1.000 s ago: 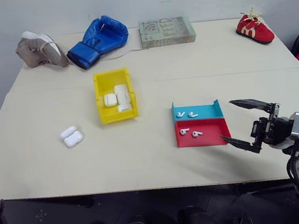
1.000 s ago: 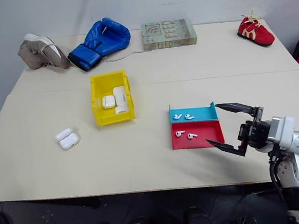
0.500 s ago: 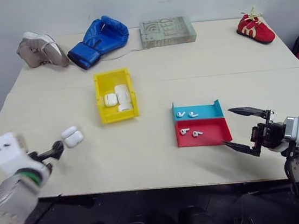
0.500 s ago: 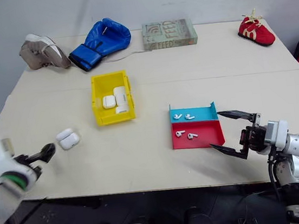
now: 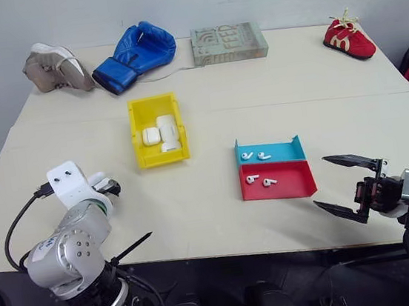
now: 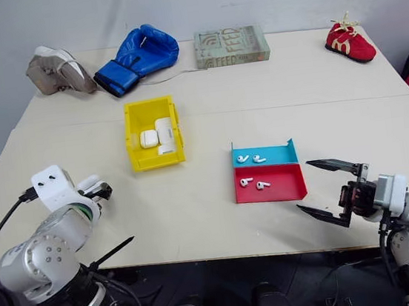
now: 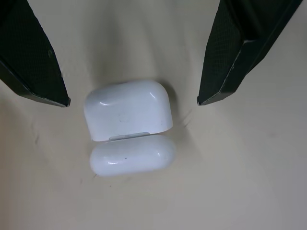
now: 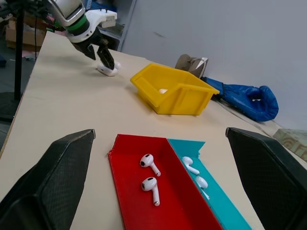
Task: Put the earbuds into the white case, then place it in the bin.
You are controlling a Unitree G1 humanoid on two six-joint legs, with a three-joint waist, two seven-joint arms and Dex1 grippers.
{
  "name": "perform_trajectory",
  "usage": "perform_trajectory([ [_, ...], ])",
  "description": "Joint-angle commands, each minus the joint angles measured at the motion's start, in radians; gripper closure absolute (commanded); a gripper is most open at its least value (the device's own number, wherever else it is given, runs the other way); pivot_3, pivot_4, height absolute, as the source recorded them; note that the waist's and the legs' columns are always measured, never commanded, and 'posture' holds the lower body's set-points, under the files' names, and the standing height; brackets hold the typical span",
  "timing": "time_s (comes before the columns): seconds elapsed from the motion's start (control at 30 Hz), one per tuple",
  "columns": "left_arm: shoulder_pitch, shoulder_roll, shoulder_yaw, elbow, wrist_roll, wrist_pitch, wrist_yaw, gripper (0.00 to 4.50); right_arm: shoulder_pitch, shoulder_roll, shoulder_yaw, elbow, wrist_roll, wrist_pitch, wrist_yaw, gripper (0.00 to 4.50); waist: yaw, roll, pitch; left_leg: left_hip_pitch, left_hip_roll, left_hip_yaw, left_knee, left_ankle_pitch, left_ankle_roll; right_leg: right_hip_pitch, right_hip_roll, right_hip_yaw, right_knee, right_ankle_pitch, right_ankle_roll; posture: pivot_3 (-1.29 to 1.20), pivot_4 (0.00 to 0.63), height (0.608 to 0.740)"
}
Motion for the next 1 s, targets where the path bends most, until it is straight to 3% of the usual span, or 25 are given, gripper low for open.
perform_trajectory([
  [0.03, -0.022, 0.002, -0.029, 0.049, 0.052, -0.083, -0.019, 0.04, 0.026, -0.014, -0.033, -0.066, 0.024, 0.008, -0.014, 0.0, 0.002, 0.0, 0.0, 0.0, 0.0, 0.0, 0.0, 0.0, 0.0, 0.0, 0.0, 0.0, 0.0, 0.0, 0.0, 0.0, 0.15, 0.74],
  [0.33, -0.057, -0.006, -0.062, 0.174, 0.116, -0.189, -0.058, 0.04, 0.069, -0.003, -0.033, -0.12, 0.018, 0.01, -0.052, 0.0, 0.018, 0.0, 0.0, 0.0, 0.0, 0.0, 0.001, 0.0, 0.0, 0.0, 0.0, 0.0, 0.0, 0.0, 0.0, 0.0, 0.15, 0.74],
  [1.0, -0.061, -0.128, -0.081, 0.164, 0.215, -0.192, -0.05, 0.04, 0.099, -0.023, -0.028, -0.246, 0.0, 0.091, -0.145, 0.0, 0.023, 0.0, 0.0, 0.0, 0.0, 0.0, 0.001, 0.0, 0.0, 0.0, 0.0, 0.0, 0.0, 0.0, 0.0, 0.0, 0.15, 0.74],
])
